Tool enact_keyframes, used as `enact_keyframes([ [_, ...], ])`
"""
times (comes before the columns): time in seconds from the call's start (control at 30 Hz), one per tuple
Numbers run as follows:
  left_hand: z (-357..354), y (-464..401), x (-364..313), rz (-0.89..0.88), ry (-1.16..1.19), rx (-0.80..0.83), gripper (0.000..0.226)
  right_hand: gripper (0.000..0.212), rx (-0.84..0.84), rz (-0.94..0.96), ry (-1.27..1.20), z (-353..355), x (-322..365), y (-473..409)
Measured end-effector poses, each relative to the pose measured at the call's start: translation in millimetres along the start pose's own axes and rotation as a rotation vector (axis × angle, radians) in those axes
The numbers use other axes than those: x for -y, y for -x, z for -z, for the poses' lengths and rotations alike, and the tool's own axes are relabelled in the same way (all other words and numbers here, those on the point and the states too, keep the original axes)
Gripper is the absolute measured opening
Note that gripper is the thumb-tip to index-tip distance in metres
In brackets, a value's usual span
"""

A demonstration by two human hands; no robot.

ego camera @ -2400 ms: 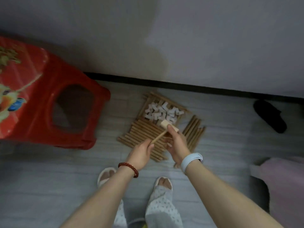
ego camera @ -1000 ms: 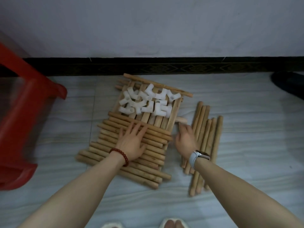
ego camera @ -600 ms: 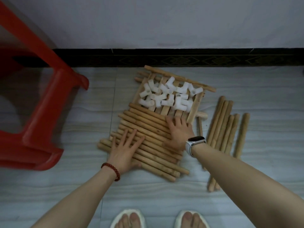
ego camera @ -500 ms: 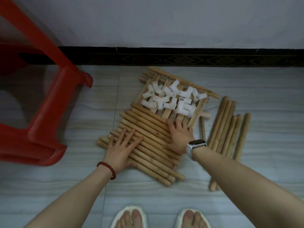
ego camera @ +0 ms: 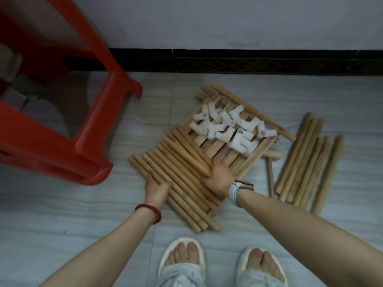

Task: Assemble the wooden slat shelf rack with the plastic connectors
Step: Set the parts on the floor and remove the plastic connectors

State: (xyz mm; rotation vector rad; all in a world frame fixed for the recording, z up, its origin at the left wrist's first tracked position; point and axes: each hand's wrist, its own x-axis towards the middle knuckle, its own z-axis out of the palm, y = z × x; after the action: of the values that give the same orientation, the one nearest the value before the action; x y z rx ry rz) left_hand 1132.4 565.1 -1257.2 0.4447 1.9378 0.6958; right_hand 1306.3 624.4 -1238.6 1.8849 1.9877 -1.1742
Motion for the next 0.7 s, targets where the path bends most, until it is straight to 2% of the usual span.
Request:
enact_keyframes([
  [0.1,-3,6,4,0.14,0.139,-0.004,0.104,0.049,0.047,0.019,0.014,-9,9,7],
  [0.17,-1,3,7,0.192,0.262,0.019,0.117,0.054,0.045,0.075,0.09,-13,9,12],
  [0.23,3,-2,8,0.223,0.4,0.07,0.12,0.059,0.069,0.119,0.096,-13,10,13],
  [0.37,7,-1,14,0.214,0.563,0.159,0.104,0.076,0.167,0.139,0.039,-25,28,17],
  [0.47,7,-1,15,0.221,0.636,0.212,0.097,0.081,0.202,0.245,0.235,-32,37,23],
  [0.53,10,-1,15,0.191,0.661,0.203,0.082,0.083,0.234,0.346,0.295,-35,39,31],
  [0.57,12,-2,15,0.178,0.674,0.163,0.084,0.084,0.263,0.402,0.285,-40,42,35],
  [0.63,16,-5,20,0.172,0.701,0.047,0.113,0.087,0.289,0.463,0.153,-49,50,40],
  [0.7,21,-10,26,0.176,0.701,-0.017,0.127,0.08,0.224,0.366,-0.134,-51,54,32],
])
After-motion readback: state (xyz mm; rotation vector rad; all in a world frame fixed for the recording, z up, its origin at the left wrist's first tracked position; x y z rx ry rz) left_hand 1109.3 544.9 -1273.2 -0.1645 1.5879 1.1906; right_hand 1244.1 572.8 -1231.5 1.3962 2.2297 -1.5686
